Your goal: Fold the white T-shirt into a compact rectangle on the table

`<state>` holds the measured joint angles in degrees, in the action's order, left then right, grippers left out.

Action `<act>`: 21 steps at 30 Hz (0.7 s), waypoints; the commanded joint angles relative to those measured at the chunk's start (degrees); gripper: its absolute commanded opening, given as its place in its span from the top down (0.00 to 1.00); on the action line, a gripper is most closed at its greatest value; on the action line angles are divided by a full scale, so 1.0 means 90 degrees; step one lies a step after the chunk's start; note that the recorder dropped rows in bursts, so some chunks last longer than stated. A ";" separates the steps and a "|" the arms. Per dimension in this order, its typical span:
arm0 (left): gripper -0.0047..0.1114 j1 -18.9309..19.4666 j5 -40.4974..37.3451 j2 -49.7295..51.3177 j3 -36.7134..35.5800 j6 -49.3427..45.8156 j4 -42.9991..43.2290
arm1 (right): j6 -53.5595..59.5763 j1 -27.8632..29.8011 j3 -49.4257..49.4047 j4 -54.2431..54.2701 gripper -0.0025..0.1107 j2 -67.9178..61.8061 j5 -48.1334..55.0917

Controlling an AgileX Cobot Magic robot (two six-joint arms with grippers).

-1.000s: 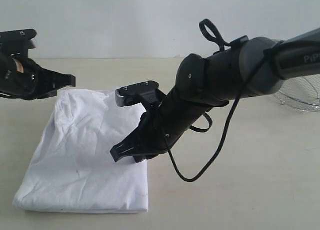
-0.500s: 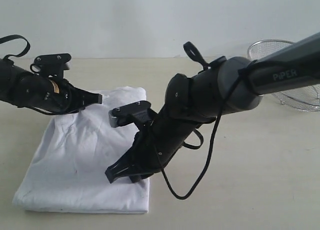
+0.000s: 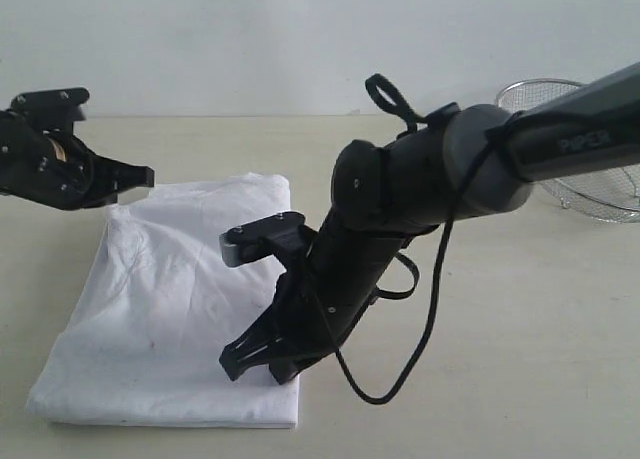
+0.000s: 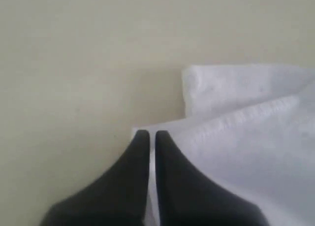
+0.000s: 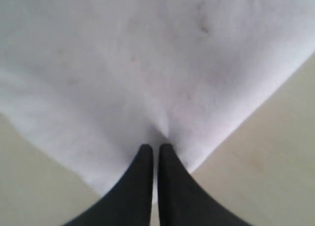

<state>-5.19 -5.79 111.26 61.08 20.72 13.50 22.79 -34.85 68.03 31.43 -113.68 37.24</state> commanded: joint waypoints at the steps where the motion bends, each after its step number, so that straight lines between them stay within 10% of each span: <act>1: 0.92 0.0016 -0.0608 -0.0825 0.0031 -0.0125 -0.0008 | -0.0025 -0.0008 -0.0007 -0.0452 0.98 0.0898 0.0149; 8: 0.92 -0.0011 -0.2808 -0.1822 -0.0139 -0.0626 -0.0800 | -0.0814 -0.0008 -0.0007 -0.1590 0.98 0.1329 0.0192; 21: 0.92 -0.0025 -0.2159 -0.2813 -0.2318 -0.4847 -0.5221 | -0.0823 0.0946 -0.0052 -0.2038 0.98 0.1313 0.0139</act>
<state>-5.07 -28.71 86.33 43.48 -17.06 -27.64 15.53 -30.39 67.91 14.09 -102.19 38.65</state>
